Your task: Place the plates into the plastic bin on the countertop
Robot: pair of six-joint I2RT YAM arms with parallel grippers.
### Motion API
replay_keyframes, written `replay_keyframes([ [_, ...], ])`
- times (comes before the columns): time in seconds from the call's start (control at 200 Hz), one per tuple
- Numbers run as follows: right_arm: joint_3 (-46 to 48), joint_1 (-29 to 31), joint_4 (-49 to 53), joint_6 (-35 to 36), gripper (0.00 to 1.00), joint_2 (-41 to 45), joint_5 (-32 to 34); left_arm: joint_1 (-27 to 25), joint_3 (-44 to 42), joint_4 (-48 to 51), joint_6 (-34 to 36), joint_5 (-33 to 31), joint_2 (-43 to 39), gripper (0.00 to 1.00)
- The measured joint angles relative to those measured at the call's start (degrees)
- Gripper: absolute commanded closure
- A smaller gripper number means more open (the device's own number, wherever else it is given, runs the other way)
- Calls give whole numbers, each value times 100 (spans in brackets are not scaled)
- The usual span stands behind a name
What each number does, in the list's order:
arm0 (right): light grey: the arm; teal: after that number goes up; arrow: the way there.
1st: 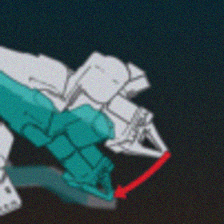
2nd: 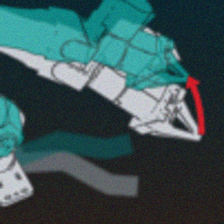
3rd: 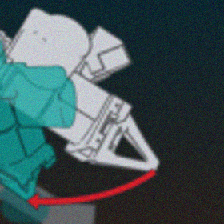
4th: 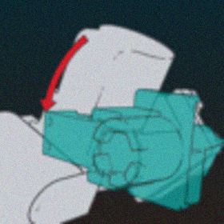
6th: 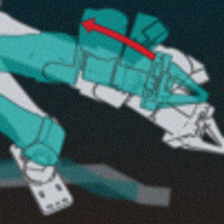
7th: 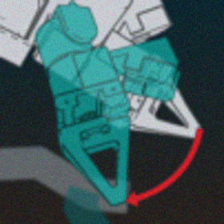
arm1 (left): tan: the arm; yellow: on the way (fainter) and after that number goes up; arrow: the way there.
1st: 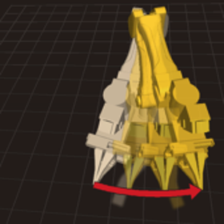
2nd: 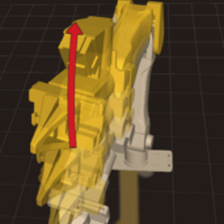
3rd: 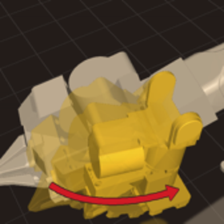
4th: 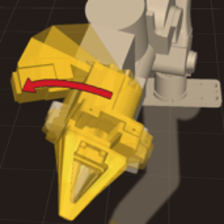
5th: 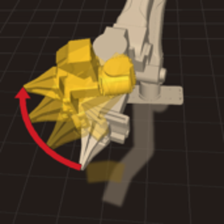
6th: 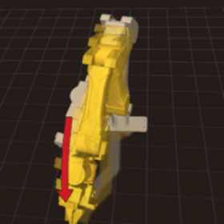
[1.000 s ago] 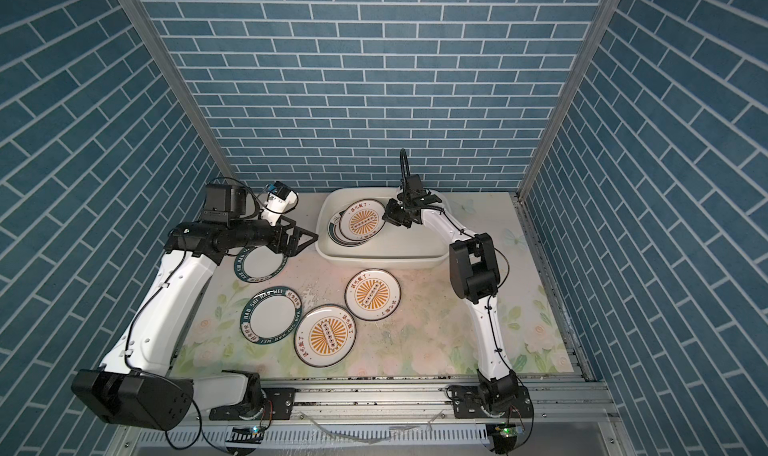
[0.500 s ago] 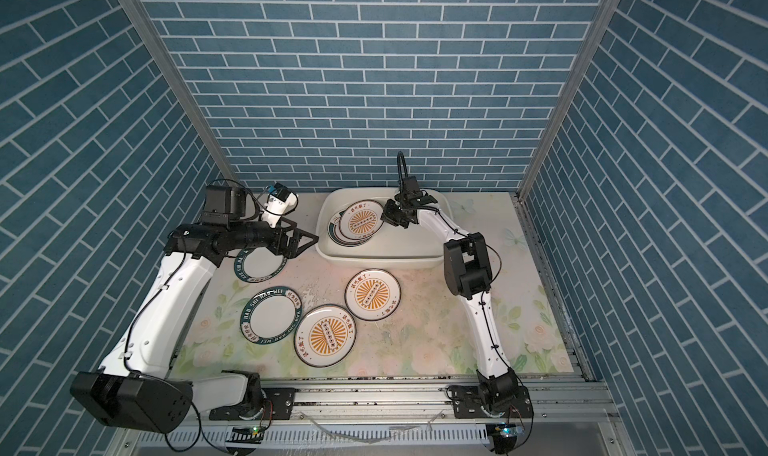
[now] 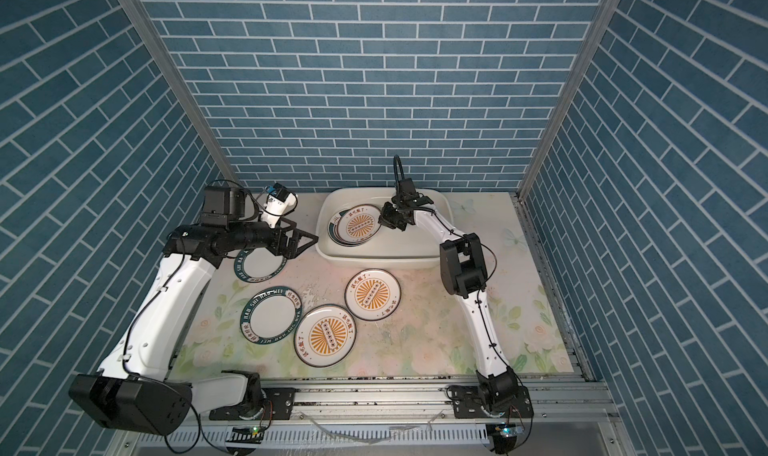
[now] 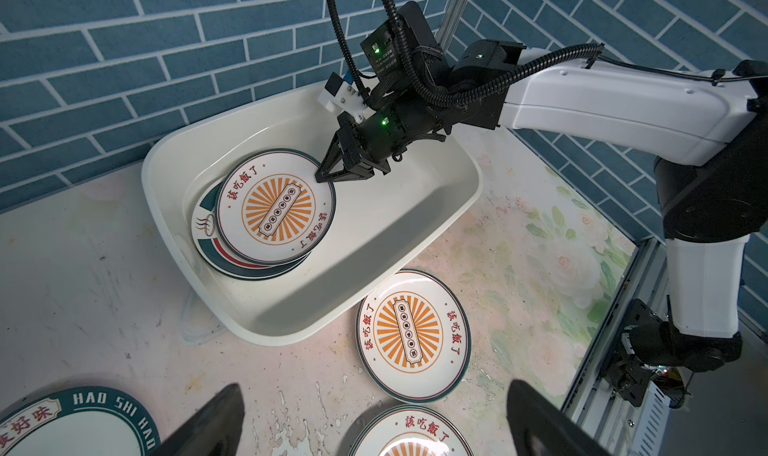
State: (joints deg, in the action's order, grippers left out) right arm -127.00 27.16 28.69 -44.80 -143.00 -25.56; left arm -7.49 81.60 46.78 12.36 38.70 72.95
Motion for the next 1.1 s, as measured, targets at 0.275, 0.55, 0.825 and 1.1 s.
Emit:
replay_keyframes([
  [0.275,-188,13,72,-15,100,-149,-72,0,0,0,-9,0,-15,0],
  [0.55,-315,28,92,-42,98,-247,-125,0,-44,-4,-13,7,-52,0],
  [0.825,-315,28,109,-44,94,-251,-125,0,-55,-9,-39,15,-61,0],
  [1.1,-315,28,118,-52,89,-254,-140,0,-66,-17,-44,17,-63,0],
])
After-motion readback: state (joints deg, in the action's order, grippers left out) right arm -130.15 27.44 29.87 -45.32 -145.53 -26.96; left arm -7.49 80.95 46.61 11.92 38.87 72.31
